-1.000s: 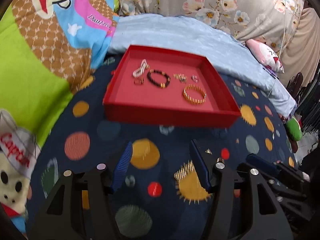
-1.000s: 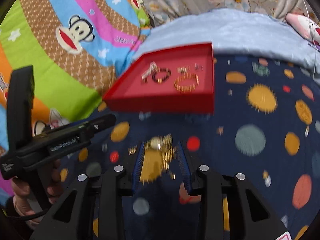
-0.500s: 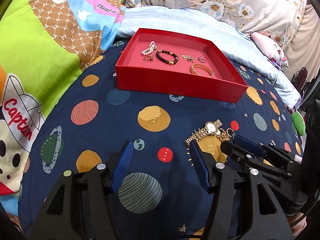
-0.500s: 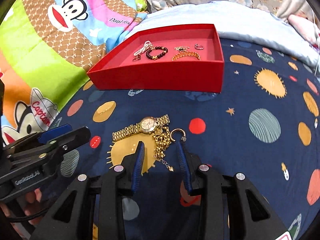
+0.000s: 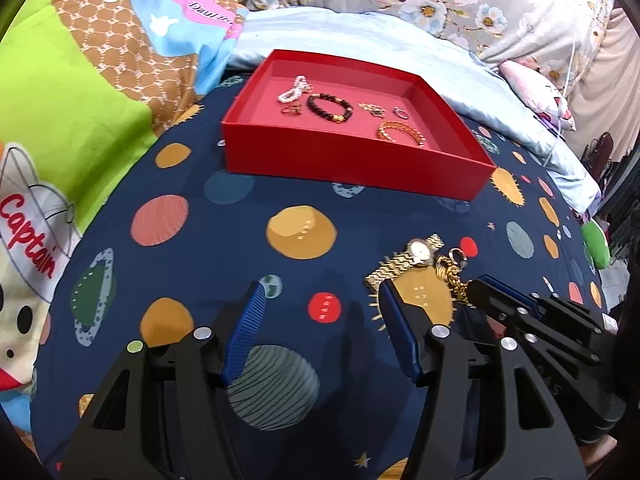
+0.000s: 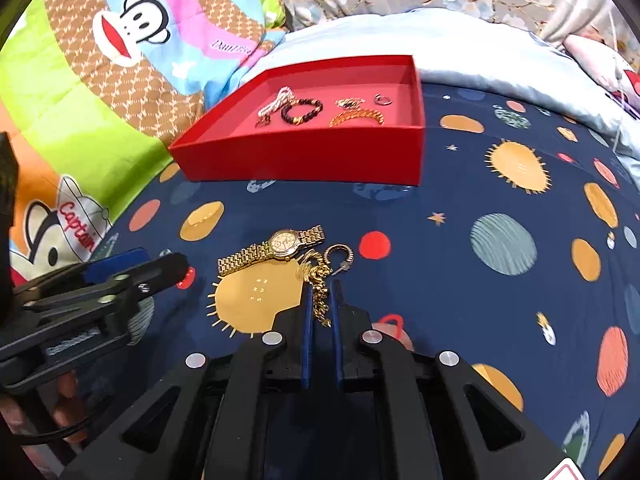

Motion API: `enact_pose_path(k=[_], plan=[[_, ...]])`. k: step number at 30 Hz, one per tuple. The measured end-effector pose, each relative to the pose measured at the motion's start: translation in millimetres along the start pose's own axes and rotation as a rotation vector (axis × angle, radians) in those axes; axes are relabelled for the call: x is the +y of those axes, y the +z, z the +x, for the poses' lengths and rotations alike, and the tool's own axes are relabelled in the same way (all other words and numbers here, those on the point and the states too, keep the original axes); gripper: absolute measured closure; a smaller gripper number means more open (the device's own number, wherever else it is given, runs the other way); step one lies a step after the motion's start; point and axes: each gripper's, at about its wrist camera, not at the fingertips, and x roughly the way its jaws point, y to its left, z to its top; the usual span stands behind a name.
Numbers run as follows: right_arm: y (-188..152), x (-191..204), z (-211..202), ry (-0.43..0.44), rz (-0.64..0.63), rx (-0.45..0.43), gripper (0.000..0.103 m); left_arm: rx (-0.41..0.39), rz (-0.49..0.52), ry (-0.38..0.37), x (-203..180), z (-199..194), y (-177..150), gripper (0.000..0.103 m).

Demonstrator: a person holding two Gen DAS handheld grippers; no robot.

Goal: Organize jewelry
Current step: 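Grasp the gold watch by its band with the left tool while the right reaches the gold chain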

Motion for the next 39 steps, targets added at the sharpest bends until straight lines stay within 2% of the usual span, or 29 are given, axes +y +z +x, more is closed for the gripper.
enact_pose_path(k=[9,17,22,26,28,39], plan=[[5,-17,-34,0.022,0.073,-0.052,0.095,0.025,0.089,-0.051,-30,23,7,0.046],[6,-29,-41,0.028,0.111,-0.063,0.095,0.028,0.158,-0.046,-49,40,11,0.047],[5,-33,-39,0.035,0.124,-0.061,0.095,0.027,0.171,-0.072,-53,41,11,0.066],[5,-37,-38,0.033,0.135,-0.062,0.095,0.029,0.19,-0.085,-58,40,8,0.074],[5,-38,-39,0.033,0.138,-0.063,0.095,0.031,0.194,-0.086,-60,40,7,0.087],[10,-39,-51,0.041,0.136,-0.091,0.095,0.018,0.172,-0.111,-62,23,7,0.092]])
